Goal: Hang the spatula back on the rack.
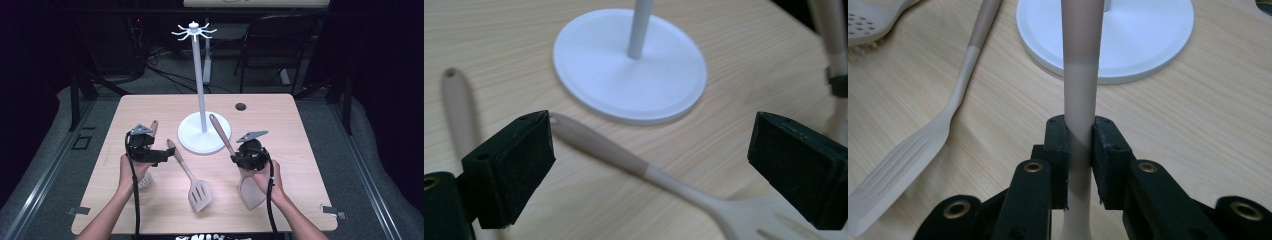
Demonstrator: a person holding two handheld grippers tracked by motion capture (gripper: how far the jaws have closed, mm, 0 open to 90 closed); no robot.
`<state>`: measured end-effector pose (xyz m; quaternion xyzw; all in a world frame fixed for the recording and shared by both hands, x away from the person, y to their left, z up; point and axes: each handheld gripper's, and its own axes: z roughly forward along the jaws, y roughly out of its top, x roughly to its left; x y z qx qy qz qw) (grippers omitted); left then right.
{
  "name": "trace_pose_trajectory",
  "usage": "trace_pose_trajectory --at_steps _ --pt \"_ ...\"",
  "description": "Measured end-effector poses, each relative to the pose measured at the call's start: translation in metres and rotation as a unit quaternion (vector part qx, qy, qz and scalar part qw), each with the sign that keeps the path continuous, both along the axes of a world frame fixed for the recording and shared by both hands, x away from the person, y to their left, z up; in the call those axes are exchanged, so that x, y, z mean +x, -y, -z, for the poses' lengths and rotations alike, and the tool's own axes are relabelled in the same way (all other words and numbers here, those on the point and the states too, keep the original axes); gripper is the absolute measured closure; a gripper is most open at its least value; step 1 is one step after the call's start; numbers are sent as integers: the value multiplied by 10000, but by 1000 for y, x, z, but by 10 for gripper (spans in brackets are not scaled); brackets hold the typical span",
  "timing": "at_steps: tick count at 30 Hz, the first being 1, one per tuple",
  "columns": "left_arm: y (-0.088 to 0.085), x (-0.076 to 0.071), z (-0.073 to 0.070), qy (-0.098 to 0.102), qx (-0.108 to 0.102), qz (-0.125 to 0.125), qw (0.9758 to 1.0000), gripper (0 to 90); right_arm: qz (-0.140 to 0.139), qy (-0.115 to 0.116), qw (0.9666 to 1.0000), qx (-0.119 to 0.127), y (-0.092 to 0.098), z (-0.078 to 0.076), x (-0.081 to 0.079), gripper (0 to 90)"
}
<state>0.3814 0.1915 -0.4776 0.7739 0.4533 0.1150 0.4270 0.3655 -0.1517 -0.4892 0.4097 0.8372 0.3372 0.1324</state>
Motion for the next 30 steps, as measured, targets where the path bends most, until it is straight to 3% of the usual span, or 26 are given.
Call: trace_pose_trajectory --at_steps 3,12,13,15,18,19,20,23,24,30 --pt "14 4 -2 -11 -258 130 9996 38 -23 10 10000 9 -6 0 3 788" --pt "52 12 5 -161 -241 584 9979 34 -200 120 9997 -2 -23 -1 6 788" --pt "58 13 6 -157 -277 658 9973 35 -180 134 9997 21 -24 -1 6 788" --pt "68 16 6 -306 -546 866 9943 52 -216 165 9996 -21 -26 -2 7 788" --pt "74 19 5 -368 -774 998 9913 102 -279 186 9994 -38 -29 -2 5 787" --pt "74 19 5 -368 -774 998 9913 121 -279 186 9994 -38 -29 -2 5 787" --pt "78 20 6 -416 -982 1085 9884 151 -305 178 9994 -11 -30 -2 4 787" --pt "83 20 7 -448 -1016 1156 9871 186 -314 187 9993 -24 -31 -2 3 787" --pt "87 19 8 -422 -1098 1250 9852 229 -322 197 9993 -44 -33 -1 2 787" --pt "94 18 9 -347 -1137 1137 9864 377 -433 229 9987 -128 -44 0 -1 786"
